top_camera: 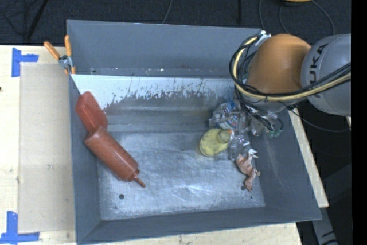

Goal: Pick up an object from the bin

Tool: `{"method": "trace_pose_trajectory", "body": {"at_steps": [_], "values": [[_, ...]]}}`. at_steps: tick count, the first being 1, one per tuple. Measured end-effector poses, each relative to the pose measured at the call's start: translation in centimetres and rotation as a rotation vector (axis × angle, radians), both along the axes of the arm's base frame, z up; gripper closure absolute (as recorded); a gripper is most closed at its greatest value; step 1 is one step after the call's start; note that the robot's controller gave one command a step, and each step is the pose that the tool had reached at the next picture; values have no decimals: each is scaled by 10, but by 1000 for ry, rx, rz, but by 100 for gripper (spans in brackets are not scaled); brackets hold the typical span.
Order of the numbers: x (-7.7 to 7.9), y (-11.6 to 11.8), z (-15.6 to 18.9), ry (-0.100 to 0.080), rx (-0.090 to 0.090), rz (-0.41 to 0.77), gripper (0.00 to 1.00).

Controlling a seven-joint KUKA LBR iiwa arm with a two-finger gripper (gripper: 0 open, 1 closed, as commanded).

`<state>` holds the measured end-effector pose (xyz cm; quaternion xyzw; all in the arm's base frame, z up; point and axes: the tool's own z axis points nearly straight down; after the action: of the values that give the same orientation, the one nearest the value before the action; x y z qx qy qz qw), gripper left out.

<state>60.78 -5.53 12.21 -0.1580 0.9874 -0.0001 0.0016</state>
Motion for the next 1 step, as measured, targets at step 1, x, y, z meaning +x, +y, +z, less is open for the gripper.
{"method": "trace_pose_trajectory", "body": {"at_steps": [1], "values": [[13, 5, -53, 1, 1, 18, 0]]}}
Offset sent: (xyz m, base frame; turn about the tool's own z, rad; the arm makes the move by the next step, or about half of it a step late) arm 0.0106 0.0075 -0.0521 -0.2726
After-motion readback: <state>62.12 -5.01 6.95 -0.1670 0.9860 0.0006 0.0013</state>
